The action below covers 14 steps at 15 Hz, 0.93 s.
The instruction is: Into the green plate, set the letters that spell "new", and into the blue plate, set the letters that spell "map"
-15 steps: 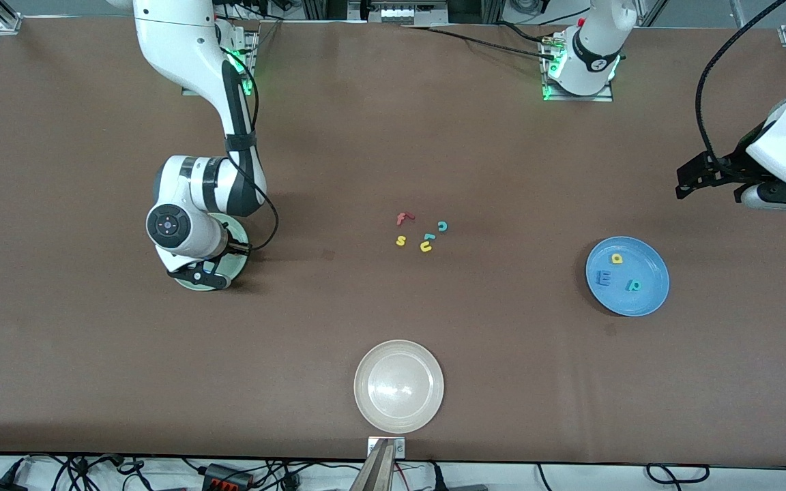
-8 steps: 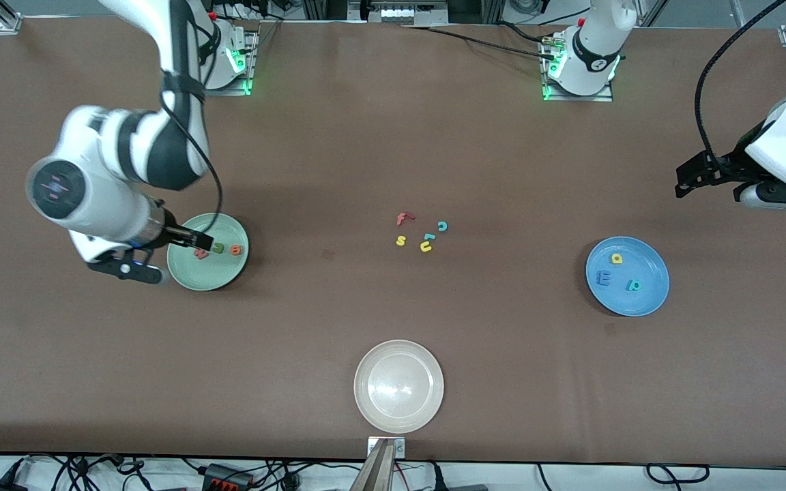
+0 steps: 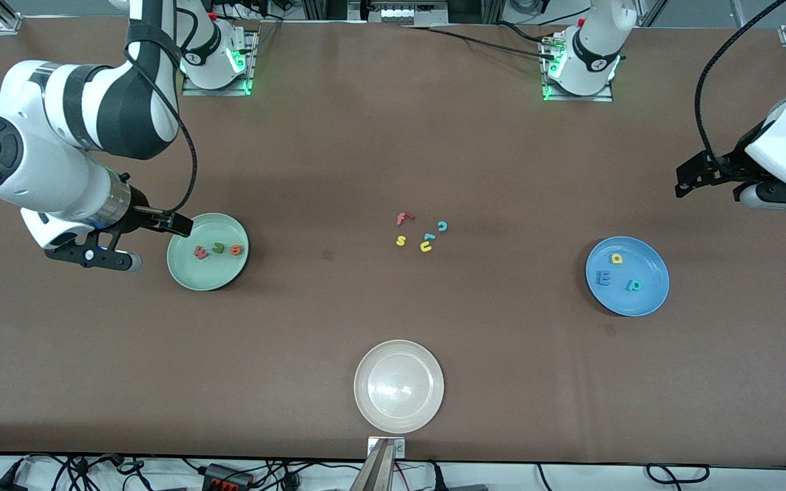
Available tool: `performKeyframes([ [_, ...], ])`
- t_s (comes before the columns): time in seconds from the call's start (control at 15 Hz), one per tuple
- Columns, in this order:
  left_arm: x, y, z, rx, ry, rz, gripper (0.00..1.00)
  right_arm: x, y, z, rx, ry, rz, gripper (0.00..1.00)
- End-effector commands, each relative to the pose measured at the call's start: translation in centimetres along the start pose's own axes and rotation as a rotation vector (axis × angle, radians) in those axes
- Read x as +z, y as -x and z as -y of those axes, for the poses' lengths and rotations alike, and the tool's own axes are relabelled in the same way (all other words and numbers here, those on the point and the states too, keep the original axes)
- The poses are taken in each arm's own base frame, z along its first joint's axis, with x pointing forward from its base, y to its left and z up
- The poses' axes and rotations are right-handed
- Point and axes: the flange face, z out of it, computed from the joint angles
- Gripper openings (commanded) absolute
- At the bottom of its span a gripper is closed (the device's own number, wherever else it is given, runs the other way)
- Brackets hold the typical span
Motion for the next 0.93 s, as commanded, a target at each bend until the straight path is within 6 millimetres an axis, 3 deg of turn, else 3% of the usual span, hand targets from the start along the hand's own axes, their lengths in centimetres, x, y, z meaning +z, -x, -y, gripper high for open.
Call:
performKeyframes([
  [0.0, -0.5, -0.2, 0.0, 0.019, -0.020, 0.007, 1.00, -0.3, 0.2, 1.1, 0.005, -0.016, 0.001, 1.00],
  [0.2, -0.5, -0.2, 0.0, 0.019, -0.020, 0.005, 1.00, -2.4, 0.0, 2.5, 0.073, -0.091, -0.040, 1.00],
  [0.33, -0.5, -0.2, 0.0, 0.019, -0.020, 0.005, 1.00, -5.0, 0.3, 3.5, 0.027, -0.029, -0.093, 1.00],
  [0.53, -0.5, -0.2, 0.0, 0.019, -0.020, 0.005, 1.00, -7.8, 0.7, 2.4, -0.052, 0.063, -0.159, 1.00],
  [0.67, -0.5, -0.2, 0.0, 0.019, -0.020, 0.005, 1.00, -11.4, 0.1, -0.7, -0.042, 0.025, -0.210, 1.00],
  [0.87, -0.5, -0.2, 0.0, 0.019, -0.020, 0.005, 1.00, -14.6, 0.2, -6.5, 0.017, -0.058, -0.240, 1.00],
])
